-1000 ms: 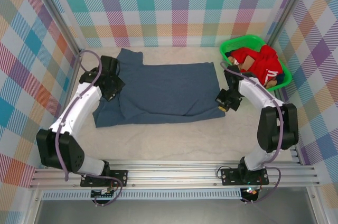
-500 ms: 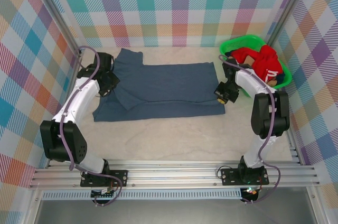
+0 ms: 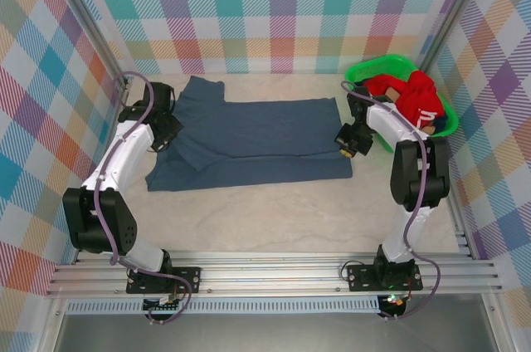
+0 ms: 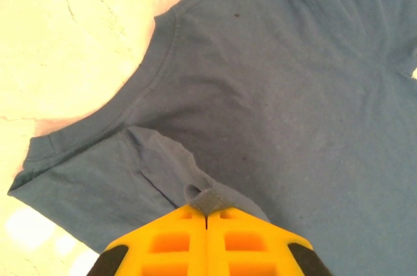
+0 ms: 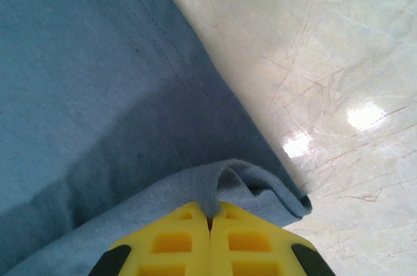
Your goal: Fold and stack the t-shirts
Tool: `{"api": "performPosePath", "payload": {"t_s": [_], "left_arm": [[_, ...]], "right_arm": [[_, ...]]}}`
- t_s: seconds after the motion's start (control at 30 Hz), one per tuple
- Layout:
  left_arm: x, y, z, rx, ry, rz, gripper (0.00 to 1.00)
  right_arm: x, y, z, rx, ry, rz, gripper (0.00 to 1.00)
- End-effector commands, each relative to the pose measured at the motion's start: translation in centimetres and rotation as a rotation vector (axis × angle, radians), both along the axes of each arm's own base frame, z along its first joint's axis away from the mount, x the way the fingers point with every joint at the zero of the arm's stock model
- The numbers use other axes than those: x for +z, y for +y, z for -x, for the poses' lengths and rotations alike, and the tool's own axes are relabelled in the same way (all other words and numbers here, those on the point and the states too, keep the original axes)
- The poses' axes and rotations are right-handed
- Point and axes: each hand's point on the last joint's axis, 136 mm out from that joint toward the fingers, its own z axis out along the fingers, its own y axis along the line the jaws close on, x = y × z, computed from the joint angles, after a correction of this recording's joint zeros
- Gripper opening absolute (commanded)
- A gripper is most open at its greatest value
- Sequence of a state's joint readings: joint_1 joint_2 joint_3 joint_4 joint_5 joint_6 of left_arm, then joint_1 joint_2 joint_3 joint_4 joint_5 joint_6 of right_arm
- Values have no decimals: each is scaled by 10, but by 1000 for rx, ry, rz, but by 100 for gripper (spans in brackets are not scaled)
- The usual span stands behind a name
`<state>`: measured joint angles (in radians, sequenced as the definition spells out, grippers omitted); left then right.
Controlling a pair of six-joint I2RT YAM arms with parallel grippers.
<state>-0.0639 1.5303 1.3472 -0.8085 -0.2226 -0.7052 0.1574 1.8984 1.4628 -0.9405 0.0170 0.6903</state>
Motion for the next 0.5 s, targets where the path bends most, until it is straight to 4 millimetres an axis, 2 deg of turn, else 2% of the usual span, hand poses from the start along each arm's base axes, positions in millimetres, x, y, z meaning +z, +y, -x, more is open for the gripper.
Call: {"api": "performPosePath", "payload": {"t_s": [0.0, 0.47], "left_arm": [[4, 10, -3, 14, -10, -31, 0], [-3, 14, -10, 20, -3, -29, 0]], "right_arm": [[-1, -6, -3, 6, 12, 27, 0], [-2, -3, -23, 7, 0, 26, 0]]}}
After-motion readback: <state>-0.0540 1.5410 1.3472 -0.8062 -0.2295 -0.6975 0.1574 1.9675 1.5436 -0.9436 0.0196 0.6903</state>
